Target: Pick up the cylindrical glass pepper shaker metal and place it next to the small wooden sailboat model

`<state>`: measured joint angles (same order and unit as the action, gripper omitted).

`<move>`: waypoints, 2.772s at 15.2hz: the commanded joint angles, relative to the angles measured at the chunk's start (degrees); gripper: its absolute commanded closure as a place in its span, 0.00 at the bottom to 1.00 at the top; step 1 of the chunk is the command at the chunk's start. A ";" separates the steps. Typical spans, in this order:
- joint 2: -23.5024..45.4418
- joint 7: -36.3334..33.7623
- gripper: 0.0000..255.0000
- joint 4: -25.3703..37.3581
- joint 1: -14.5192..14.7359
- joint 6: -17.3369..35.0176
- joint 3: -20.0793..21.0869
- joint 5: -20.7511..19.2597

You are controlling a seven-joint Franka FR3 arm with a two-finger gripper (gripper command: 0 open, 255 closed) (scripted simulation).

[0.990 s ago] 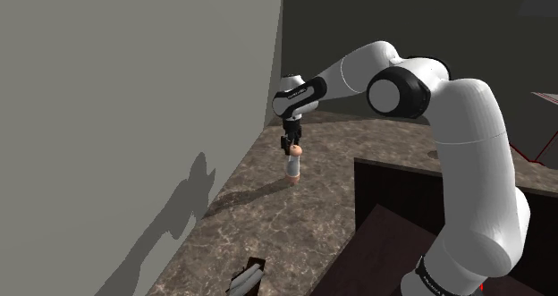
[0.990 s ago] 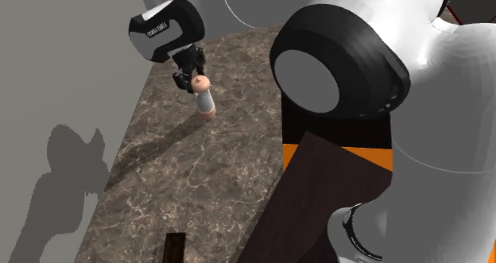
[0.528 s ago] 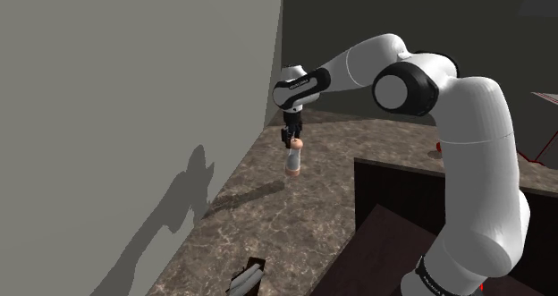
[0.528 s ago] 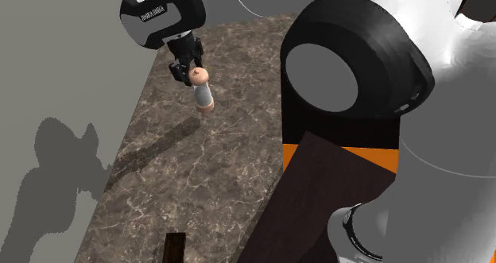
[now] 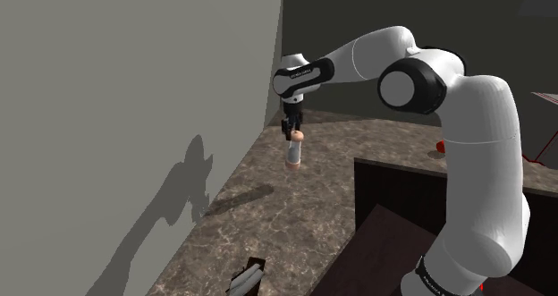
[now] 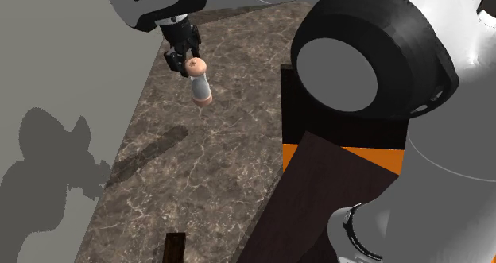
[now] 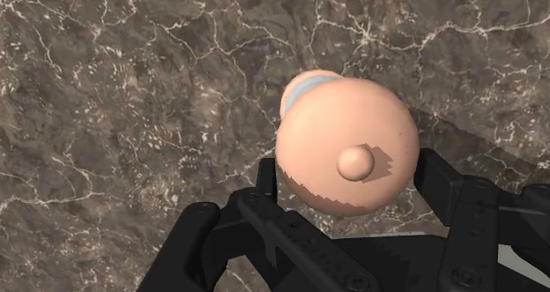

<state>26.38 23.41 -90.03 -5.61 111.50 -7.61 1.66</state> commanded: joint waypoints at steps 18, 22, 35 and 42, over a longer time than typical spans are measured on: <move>-2.66 0.10 1.00 10.73 -0.15 -13.37 -0.26 -0.36; -2.59 0.14 1.00 13.92 -0.24 -16.48 -0.29 -0.36; -3.36 -2.00 1.00 20.69 1.25 -24.05 0.26 -0.51; -9.00 -10.46 1.00 12.53 7.39 -21.62 2.92 -1.26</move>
<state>18.05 14.14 -76.17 0.99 89.22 -5.06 0.49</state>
